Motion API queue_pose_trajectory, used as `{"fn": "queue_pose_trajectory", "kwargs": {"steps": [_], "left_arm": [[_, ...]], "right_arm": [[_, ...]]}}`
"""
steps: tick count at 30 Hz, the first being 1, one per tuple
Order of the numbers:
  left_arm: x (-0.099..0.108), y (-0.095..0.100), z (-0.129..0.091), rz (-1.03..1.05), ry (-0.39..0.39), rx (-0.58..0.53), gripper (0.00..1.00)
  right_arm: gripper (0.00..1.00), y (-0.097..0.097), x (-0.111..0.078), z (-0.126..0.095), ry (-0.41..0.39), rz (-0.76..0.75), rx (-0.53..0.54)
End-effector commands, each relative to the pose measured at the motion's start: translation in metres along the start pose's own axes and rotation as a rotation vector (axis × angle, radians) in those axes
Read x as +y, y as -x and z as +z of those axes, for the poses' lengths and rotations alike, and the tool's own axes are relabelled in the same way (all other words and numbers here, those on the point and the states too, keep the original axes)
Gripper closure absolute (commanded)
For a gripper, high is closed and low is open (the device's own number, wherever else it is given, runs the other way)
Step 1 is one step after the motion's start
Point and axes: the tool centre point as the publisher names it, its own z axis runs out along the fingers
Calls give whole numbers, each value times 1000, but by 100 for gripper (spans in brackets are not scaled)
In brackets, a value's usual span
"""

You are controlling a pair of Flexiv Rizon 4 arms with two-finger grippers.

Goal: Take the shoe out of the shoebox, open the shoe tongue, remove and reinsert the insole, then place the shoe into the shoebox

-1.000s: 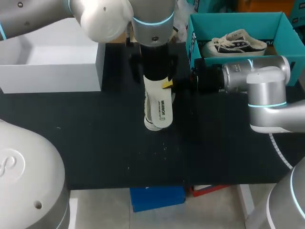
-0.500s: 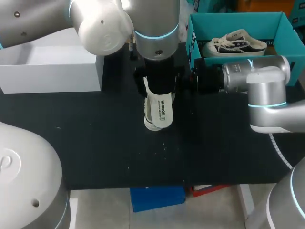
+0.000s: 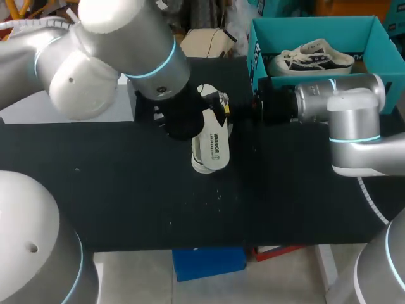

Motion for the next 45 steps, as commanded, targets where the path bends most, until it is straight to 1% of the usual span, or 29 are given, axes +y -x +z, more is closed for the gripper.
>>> {"fn": "queue_pose_trajectory", "kwargs": {"steps": [1, 9, 10, 11, 12, 13, 14, 15, 16, 31, 32, 35, 36, 37, 39, 43, 45], "left_arm": [[-5, -29, -2, 3, 11, -272, 0], [-5, -29, -2, 3, 11, -272, 0], [-8, -29, -3, 15, -36, -408, 0], [-10, -28, -4, 42, 4, -445, 0], [-11, -29, -3, 72, 13, -462, 0], [-12, -29, -2, 61, -25, -553, 0], [-12, -30, -4, 54, -32, -650, 0], [-11, -30, -7, 67, -38, -714, 0], [-10, -31, -8, 64, -76, -782, 0], [-10, -31, -8, 64, -76, -782, 0], [-10, -32, -5, 67, -50, -783, 0], [-10, -39, 6, 58, 49, -824, 0], [-10, -42, 9, 43, 65, -855, 0], [-8, -45, 12, 38, 104, -856, 0], [-7, -50, 16, 18, 108, -938, 0], [-2, -54, 28, -13, 110, -1023, 0], [2, -55, 33, -25, 97, -1065, 0]], "right_arm": [[100, 0, 0, 1, 2, 0, -1], [100, 0, 0, 1, 2, 0, -1], [100, 0, 0, 1, 2, 0, -1], [100, 0, 0, 1, 2, 0, -1], [100, 0, 0, 1, 2, 0, -1], [100, 0, 0, 1, 2, 0, -1], [100, 0, 0, 1, 2, 0, -1], [100, 0, 0, 1, 2, 0, -1], [100, 0, 0, 1, 2, 0, -1], [100, 0, 0, 1, 2, 0, -1], [100, 0, 0, 1, 2, 0, -1], [100, 0, 0, 1, 2, 0, -1], [100, 0, 0, 1, 2, 0, -1], [100, 0, 0, 1, 2, 0, -1], [100, 0, 0, 1, 2, 0, -1], [100, 0, 0, 1, 2, 0, -1], [100, 0, 0, 1, 2, 0, -1]]}}
